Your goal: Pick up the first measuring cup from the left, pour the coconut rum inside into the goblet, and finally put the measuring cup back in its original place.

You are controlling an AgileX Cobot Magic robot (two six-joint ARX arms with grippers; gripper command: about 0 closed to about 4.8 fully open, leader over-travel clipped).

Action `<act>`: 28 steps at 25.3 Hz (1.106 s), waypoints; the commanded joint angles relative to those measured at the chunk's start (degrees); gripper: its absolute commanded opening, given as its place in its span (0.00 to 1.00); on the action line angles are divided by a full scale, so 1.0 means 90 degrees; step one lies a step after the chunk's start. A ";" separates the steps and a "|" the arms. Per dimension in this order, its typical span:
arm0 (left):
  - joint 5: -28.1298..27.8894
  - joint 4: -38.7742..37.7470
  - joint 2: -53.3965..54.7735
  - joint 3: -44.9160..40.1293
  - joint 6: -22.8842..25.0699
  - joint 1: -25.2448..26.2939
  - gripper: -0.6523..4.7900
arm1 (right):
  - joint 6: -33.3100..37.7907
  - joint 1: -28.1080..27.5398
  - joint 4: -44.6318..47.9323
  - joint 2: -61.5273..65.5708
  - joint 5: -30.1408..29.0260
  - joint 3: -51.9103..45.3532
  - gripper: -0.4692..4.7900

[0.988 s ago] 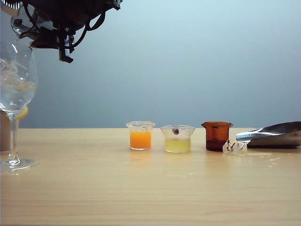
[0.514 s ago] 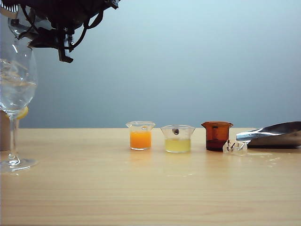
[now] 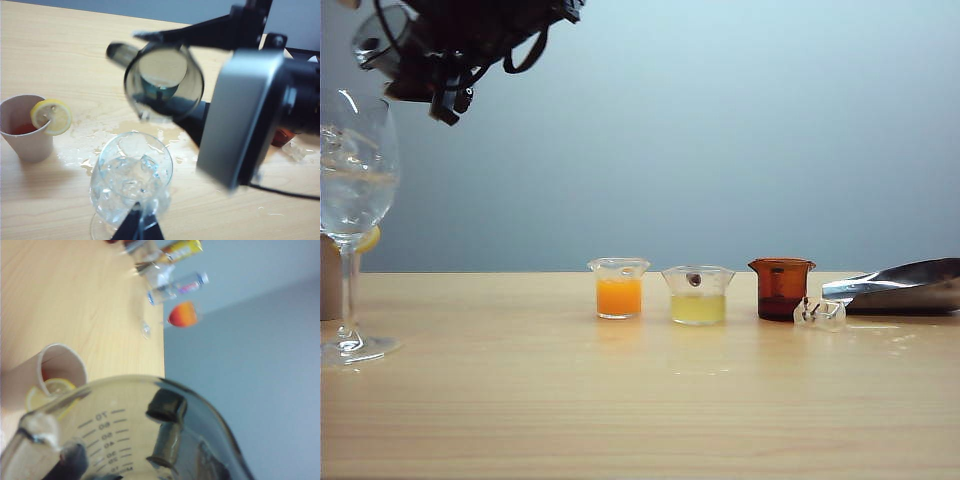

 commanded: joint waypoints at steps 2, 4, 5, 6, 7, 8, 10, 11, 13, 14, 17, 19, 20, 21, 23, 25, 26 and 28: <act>0.0007 0.0027 -0.0015 0.0027 0.0000 -0.0005 0.11 | 0.1957 -0.0328 0.0743 -0.0080 0.0012 0.0029 0.09; 0.0010 0.0032 -0.0015 0.0027 0.0000 -0.0005 0.11 | 0.2968 -0.0559 0.0920 -0.0080 0.0012 0.0027 0.09; 0.0007 0.0032 -0.0015 0.0027 0.0000 -0.0005 0.11 | 0.3259 -0.0627 0.0933 -0.0080 0.0012 0.0027 0.09; 0.0010 0.0036 -0.0015 0.0027 0.0000 -0.0005 0.11 | 0.3602 -0.0716 0.0964 -0.0080 0.0012 0.0017 0.09; 0.0010 0.0036 -0.0015 0.0027 0.0000 -0.0005 0.11 | 0.3835 -0.0784 0.0971 -0.0078 0.0012 0.0007 0.08; 0.0010 0.0034 -0.0015 0.0027 -0.0002 -0.0005 0.11 | 0.4150 -0.0891 0.1161 -0.0075 0.0015 -0.0119 0.08; 0.0012 0.0034 -0.0015 0.0027 -0.0002 -0.0005 0.11 | 0.4643 -0.1001 0.1809 -0.0078 0.0017 -0.0520 0.08; 0.0012 0.0039 -0.0015 0.0027 -0.0002 -0.0002 0.11 | 0.4937 -0.1030 0.2096 -0.0078 0.0024 -0.0709 0.08; 0.0029 0.0036 -0.0015 0.0027 -0.0005 -0.0005 0.11 | 0.5350 -0.1059 0.2584 -0.0080 0.0160 -0.1076 0.08; 0.0029 0.0036 -0.0015 0.0027 -0.0007 -0.0005 0.11 | 0.5457 -0.1052 0.2749 -0.0080 0.0226 -0.1231 0.08; 0.0029 0.0029 -0.0015 0.0027 -0.0007 -0.0005 0.11 | 0.5734 -0.0964 0.3218 -0.0078 0.0510 -0.1715 0.08; 0.0029 -0.0010 -0.0015 0.0027 -0.0007 -0.0005 0.11 | 0.5887 -0.0882 0.3483 -0.0078 0.0580 -0.2030 0.08; 0.0032 -0.0036 -0.0015 0.0027 -0.0007 -0.0005 0.11 | 0.5955 -0.0831 0.3575 -0.0078 0.0607 -0.2164 0.08; 0.0034 -0.0051 -0.0015 0.0027 -0.0007 -0.0005 0.11 | 0.5986 -0.0799 0.3650 -0.0078 0.0653 -0.2290 0.08; 0.0034 -0.0063 -0.0015 0.0027 -0.0007 -0.0005 0.11 | 0.6020 -0.0692 0.3718 -0.0051 0.0729 -0.2509 0.08; 0.0034 -0.0058 -0.0015 0.0027 -0.0007 -0.0005 0.11 | 0.6067 -0.0619 0.3725 -0.0046 0.0799 -0.2693 0.08; 0.0032 -0.0061 -0.0015 0.0027 -0.0005 -0.0005 0.11 | 0.6115 -0.0571 0.3745 -0.0039 0.0855 -0.2771 0.08; 0.0032 -0.0061 -0.0015 0.0027 -0.0005 -0.0005 0.11 | 0.6181 -0.0493 0.3922 -0.0039 0.1032 -0.3055 0.08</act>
